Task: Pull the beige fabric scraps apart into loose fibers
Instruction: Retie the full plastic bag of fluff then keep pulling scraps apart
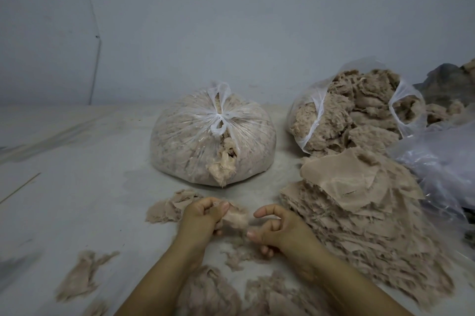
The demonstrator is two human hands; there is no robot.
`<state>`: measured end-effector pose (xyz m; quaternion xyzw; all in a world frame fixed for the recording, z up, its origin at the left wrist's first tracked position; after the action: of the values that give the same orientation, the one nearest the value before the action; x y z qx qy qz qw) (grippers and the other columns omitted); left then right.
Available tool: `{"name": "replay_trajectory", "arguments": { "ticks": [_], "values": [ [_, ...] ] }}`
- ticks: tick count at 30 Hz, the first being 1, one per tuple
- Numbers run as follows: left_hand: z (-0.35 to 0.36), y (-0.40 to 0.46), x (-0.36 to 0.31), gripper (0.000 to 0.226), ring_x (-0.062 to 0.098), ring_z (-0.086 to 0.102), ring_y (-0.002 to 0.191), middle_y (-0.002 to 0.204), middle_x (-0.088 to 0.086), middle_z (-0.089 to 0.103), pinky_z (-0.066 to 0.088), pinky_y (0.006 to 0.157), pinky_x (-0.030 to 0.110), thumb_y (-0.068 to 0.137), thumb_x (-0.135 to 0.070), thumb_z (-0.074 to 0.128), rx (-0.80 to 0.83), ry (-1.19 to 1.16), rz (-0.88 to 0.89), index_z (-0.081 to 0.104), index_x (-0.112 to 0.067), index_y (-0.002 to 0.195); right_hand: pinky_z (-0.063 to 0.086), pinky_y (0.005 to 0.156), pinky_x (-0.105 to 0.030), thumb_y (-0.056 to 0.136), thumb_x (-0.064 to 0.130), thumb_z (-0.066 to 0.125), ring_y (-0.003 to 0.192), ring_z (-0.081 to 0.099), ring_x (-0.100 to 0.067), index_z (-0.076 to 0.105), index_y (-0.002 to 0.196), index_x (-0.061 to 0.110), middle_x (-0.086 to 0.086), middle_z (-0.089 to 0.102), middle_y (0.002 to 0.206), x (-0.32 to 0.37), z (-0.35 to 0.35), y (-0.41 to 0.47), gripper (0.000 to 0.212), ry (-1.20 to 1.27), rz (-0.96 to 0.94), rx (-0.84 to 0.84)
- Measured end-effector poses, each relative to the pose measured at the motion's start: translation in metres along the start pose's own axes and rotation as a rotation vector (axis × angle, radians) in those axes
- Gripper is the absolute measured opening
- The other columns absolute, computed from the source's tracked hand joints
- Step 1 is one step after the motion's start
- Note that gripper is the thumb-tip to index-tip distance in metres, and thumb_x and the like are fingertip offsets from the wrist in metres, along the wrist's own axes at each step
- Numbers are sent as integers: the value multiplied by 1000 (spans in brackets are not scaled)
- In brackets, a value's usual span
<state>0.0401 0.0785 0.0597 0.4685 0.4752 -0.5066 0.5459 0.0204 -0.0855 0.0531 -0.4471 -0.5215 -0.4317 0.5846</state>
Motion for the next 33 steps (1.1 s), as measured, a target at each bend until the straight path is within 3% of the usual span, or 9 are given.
{"name": "replay_trajectory", "arguments": {
  "ticks": [3, 6, 13, 19, 22, 25, 27, 30, 33],
  "values": [
    [5, -2, 0, 19, 9, 44, 45, 49, 0, 50, 41, 46, 20, 86, -15, 66, 118, 57, -4, 67, -11, 67, 46, 51, -23, 61, 28, 84, 57, 60, -11, 59, 107, 16, 0, 65, 66, 3, 0, -1, 54, -71, -54, -36],
    [19, -10, 0, 18, 8, 43, 42, 48, 0, 50, 38, 42, 19, 74, -29, 72, 249, 86, -32, 71, -14, 65, 43, 49, -21, 80, 17, 74, 57, 54, -14, 66, 81, 15, -2, 61, 64, 10, -3, 0, 8, -36, -152, -145],
    [16, -9, 6, 21, 6, 29, 32, 39, 1, 38, 24, 31, 15, 84, -21, 61, 232, -37, -157, 73, -4, 85, 33, 37, -19, 93, 16, 59, 40, 43, -9, 65, 74, 9, -2, 53, 50, 5, -12, 1, 21, 29, -96, -239],
    [-29, 10, -5, 16, 8, 40, 35, 41, -1, 50, 31, 36, 17, 89, -18, 63, -145, 240, 23, 73, -7, 84, 33, 39, -17, 97, 17, 52, 42, 44, -4, 65, 80, 10, 7, 55, 51, 2, -13, 9, 22, -56, -77, -279],
    [-67, 17, -16, 4, 15, 58, 69, 85, 2, 68, 41, 60, 25, 85, -17, 67, -423, 524, 130, 69, -14, 87, 37, 42, -17, 95, 25, 57, 43, 47, -3, 63, 83, 7, 4, 57, 58, 22, -7, 25, 22, -143, -97, -268],
    [-75, 15, -18, 20, 14, 49, 75, 104, 6, 53, 36, 69, 26, 83, -12, 64, -521, 773, 189, 62, -17, 102, 39, 45, -20, 89, 43, 63, 47, 51, -7, 62, 85, 10, 0, 61, 65, 41, 5, 46, 33, -124, -38, -254],
    [-65, 11, -24, 17, 7, 47, 72, 102, 4, 47, 33, 66, 13, 85, -9, 62, -508, 806, 339, 63, -15, 100, 39, 41, -19, 86, 46, 65, 45, 52, -9, 63, 87, 8, -2, 62, 64, 45, 21, 59, 38, 33, 86, -203],
    [-39, 6, -28, 12, -1, 50, 78, 95, 2, 54, 32, 73, -3, 85, -1, 64, -363, 864, 597, 67, -8, 95, 37, 35, -16, 89, 28, 67, 36, 46, -6, 60, 73, 9, 0, 56, 50, 43, 37, 71, 26, 181, 175, -198],
    [-25, 12, -14, 11, 0, 52, 83, 94, -4, 61, 38, 77, 7, 90, -9, 59, -81, 908, 585, 69, -12, 95, 37, 38, -16, 92, 15, 62, 40, 42, -6, 57, 69, 13, 1, 51, 50, 36, 36, 71, 24, 99, 109, -221]
  ]
}}
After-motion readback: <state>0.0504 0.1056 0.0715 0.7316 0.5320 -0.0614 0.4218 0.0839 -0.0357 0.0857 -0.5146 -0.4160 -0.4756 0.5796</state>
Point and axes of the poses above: each hand's wrist, its own y-axis towards the middle knuckle, its own z-axis out of the palm, x = y × z, the point moved 6 cm from there along y, towards the middle knuckle
